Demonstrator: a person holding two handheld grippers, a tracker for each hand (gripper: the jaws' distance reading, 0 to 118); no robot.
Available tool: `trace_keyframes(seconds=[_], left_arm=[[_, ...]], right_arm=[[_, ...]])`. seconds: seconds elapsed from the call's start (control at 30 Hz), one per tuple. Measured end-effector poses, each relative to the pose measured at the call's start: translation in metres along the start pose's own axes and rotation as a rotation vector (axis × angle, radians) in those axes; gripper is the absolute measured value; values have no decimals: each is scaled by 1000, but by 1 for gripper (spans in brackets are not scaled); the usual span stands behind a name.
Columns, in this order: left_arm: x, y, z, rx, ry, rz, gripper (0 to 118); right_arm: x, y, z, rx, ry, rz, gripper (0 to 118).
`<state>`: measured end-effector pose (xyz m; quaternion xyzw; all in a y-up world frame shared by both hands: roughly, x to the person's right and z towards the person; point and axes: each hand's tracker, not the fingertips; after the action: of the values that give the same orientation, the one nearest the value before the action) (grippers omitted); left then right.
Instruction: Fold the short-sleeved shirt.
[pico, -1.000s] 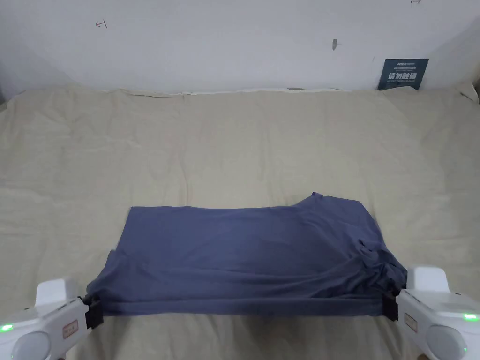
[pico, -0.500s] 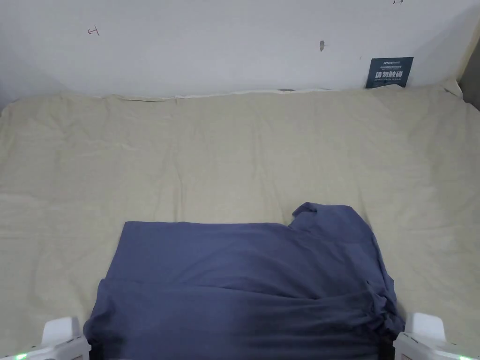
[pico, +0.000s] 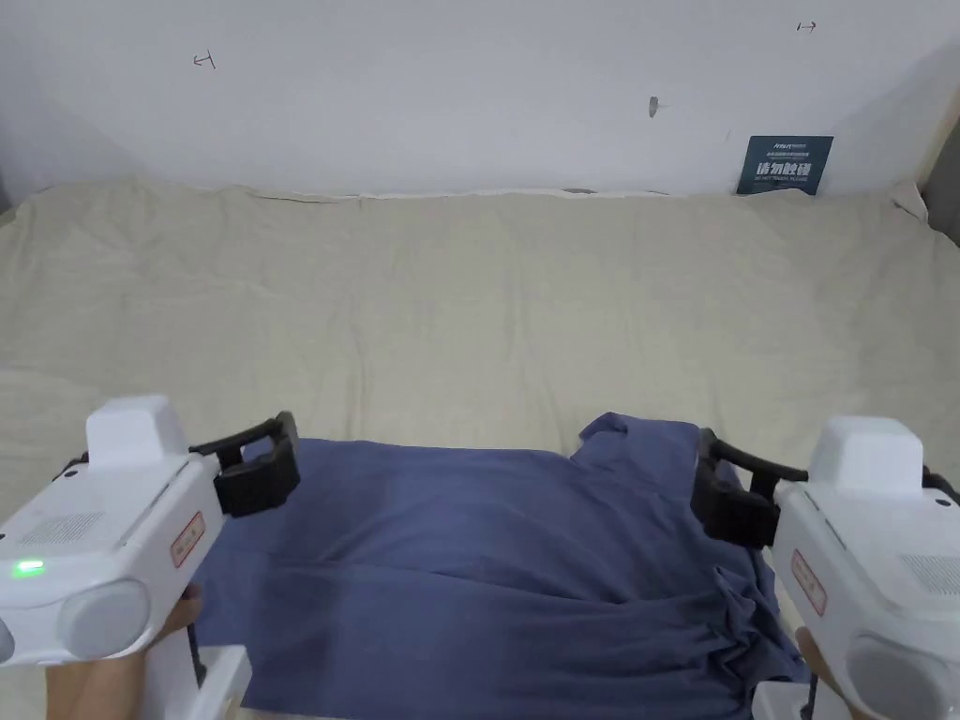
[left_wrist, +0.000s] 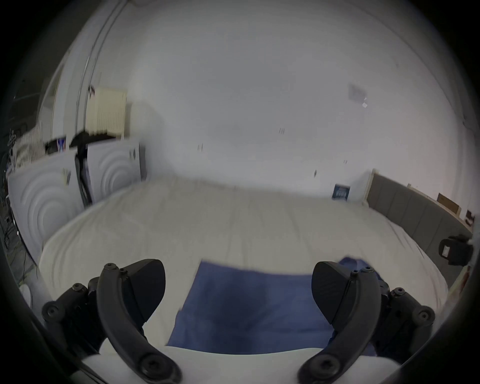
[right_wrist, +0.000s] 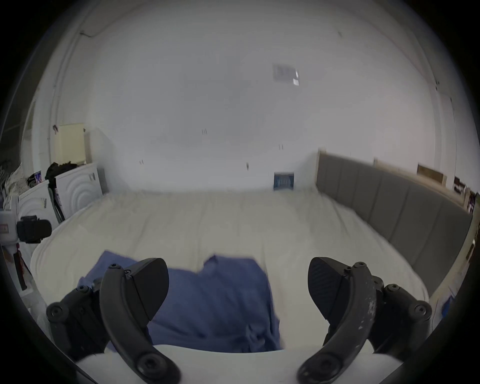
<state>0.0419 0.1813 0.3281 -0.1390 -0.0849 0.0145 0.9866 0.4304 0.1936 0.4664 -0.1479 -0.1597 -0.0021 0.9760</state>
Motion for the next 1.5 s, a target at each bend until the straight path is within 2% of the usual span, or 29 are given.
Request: trace_keyframes(seconds=[0.07, 0.13, 0.17, 0.2, 0.23, 0.27, 0.3, 0.4, 0.5, 0.6, 0.87, 1.07, 1.1, 1.13, 1.17, 1.2, 1.23, 1.27, 1.33, 1.37, 1.4, 1.43, 1.47, 1.5], left_arm=[[9, 5, 1, 75, -3, -35, 111], [15, 7, 0, 114, -18, -58, 86], [18, 6, -1, 121, -19, -61, 68], [20, 5, -2, 120, -20, -66, 35], [24, 5, -3, 115, -22, -67, 8], [25, 3, -4, 106, -15, -73, 0], [23, 2, -5, 100, -40, -60, 0], [25, -1, -15, 53, -41, -51, 0], [22, 0, -32, -7, -35, -45, 0], [13, 0, -60, -127, -57, -31, 0], [-33, -2, -192, -415, -119, 43, 0], [-40, -17, -263, -613, -88, -28, 3], [-42, -23, -275, -631, -72, -32, 16], [-45, -30, -287, -677, -75, -24, 35], [-53, -41, -304, -719, -66, -5, 59], [-55, -49, -314, -757, -58, 0, 87], [-56, -56, -321, -777, -38, 1, 100], [-57, -63, -328, -775, -13, -8, 105], [-59, -74, -340, -779, 35, -26, 98], [-59, -79, -344, -793, 36, -29, 86], [-58, -82, -346, -815, 23, -32, 60], [-57, -89, -340, -826, 6, -41, 53], [-55, -90, -336, -803, 5, -59, 51], [-53, -88, -333, -767, 10, -79, 41]], right_arm=[[-7, 8, 5, 55, -33, 33, 111], [-11, 12, 6, 79, -42, 46, 107], [-11, 12, 7, 87, -42, 46, 98], [-13, 13, 7, 88, -45, 47, 76], [-13, 13, 7, 92, -45, 46, 45], [-13, 13, 5, 94, -45, 42, 11], [-12, 13, 2, 90, -44, 39, 2], [-10, 18, -6, 70, -34, 17, 1], [-8, 19, -15, 65, -41, 28, 1], [-6, 20, -24, 52, -34, 23, 1], [-3, 18, -54, 10, -35, 34, 2], [1, 14, -85, -43, -49, 42, 2], [0, 11, -90, -51, -50, 41, 2], [0, 10, -95, -59, -53, 41, 2], [1, 9, -100, -70, -55, 42, 2], [1, 8, -104, -79, -57, 44, 2], [0, 5, -109, -87, -59, 45, 2], [1, 4, -113, -96, -62, 44, 2], [2, 0, -122, -114, -64, 43, 2], [2, -4, -125, -123, -66, 41, 2], [3, -6, -129, -134, -66, 39, 2], [4, -9, -133, -150, -67, 37, 2], [6, -11, -138, -166, -64, 34, 2], [7, -13, -142, -178, -60, 28, 2]])
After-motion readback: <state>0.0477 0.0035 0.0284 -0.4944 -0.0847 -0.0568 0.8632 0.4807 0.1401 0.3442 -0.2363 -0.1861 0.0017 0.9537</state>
